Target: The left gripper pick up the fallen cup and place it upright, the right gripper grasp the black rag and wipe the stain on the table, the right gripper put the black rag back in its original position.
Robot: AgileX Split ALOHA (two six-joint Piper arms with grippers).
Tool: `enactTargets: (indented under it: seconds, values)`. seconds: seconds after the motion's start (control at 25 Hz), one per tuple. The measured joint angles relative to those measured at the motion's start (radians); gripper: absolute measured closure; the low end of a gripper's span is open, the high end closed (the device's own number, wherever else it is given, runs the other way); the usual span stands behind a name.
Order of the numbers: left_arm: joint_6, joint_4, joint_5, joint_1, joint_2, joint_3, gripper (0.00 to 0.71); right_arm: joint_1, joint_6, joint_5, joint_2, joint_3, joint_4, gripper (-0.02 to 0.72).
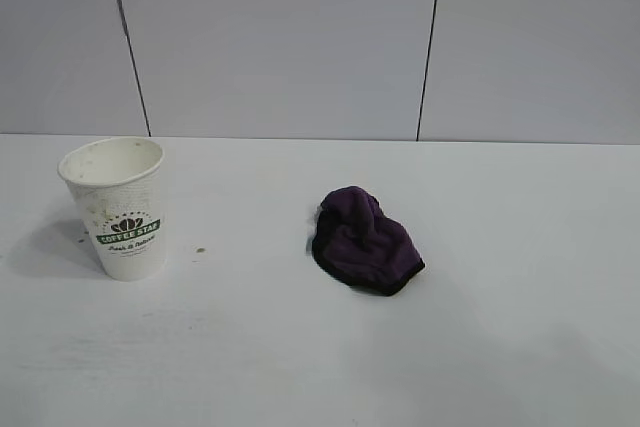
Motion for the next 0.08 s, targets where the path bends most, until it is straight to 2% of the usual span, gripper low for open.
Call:
enactTargets:
  seconds: [0.08]
  values:
    - [0.000, 0.000, 0.000, 0.000, 0.000, 0.000, 0.015, 0.011, 0.000, -0.002, 0.000, 0.013, -0.010, 0.080]
